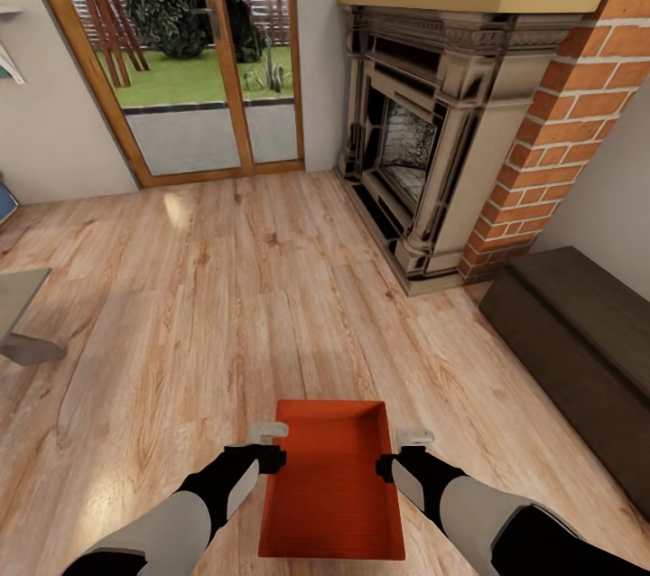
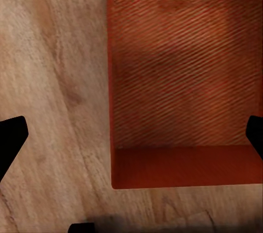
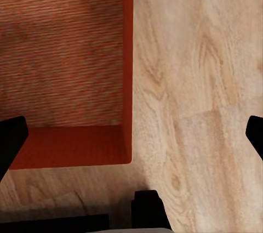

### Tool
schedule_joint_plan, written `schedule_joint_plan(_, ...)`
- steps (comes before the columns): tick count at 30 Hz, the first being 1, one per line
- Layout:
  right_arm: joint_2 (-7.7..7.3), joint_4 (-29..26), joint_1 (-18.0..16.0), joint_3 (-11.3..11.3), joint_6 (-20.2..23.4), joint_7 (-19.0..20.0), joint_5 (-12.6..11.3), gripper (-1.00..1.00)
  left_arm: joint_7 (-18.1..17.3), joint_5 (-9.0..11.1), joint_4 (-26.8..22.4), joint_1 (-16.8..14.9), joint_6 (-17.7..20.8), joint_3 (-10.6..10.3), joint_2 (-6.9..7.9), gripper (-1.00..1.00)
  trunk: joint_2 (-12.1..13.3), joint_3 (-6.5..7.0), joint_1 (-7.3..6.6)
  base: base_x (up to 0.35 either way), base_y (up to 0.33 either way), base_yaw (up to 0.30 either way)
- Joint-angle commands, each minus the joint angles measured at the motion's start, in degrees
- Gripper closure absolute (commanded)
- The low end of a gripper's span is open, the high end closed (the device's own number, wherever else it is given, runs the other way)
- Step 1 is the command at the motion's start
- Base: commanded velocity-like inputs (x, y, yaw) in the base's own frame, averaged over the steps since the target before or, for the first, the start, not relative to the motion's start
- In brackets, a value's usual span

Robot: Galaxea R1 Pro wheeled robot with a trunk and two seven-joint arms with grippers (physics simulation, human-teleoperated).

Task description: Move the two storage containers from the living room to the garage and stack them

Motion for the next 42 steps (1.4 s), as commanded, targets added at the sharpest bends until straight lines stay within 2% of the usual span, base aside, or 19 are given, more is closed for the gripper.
schedule_joint_plan(1,0.01,-0.12,-0.01,0.48,0.32,-0.31,-0.38,-1.0,0.2,0.03,-0.13,0.0,0.33,-0.11,-0.02,-1.0,-0.42,-0.22,0.22,0.0,0.0,0.0)
schedule_joint_plan(13,-0.01,-0.12,0.01,0.48,0.31,-0.31,-0.38,-1.0,0.1,0.11,-0.11,0.0,0.37,-0.07,0.05,-1.0,-5.24,-2.37,2.85,0.0,0.0,0.0)
schedule_joint_plan(16,-0.01,-0.12,0.02,0.48,0.28,-0.31,-0.38,-1.0,0.1,0.11,-0.11,0.0,0.3,-0.06,0.05,-1.0,-5.24,-2.37,2.85,0.0,0.0,0.0)
schedule_joint_plan(30,-0.11,-0.23,-0.01,0.57,-0.25,-0.31,0.26,-1.0,0.19,0.1,-0.19,0.0,0.29,-0.01,0.04,-1.0,-10.85,-4.89,5.93,0.0,0.0,0.0)
schedule_joint_plan(35,-0.25,-0.75,-0.01,0.57,-0.25,-0.31,0.44,-1.0,0.19,0.08,-0.33,0.0,0.28,-0.07,0.05,-1.0,-12.86,-5.79,7.03,0.0,0.0,0.0)
schedule_joint_plan(38,-0.68,-2.23,-0.05,0.57,-0.21,-0.31,0.49,-1.0,0.19,0.1,-0.4,0.0,0.28,-0.15,0.06,-1.0,-12.86,-5.79,7.03,0.0,0.0,0.0)
schedule_joint_plan(42,-0.66,-3.47,-1.25,0.57,-0.1,-0.31,0.91,-1.0,0.17,0.04,-1.65,0.0,0.28,-0.13,0.13,-1.0,-14.46,-6.5,7.9,0.0,0.0,0.0)
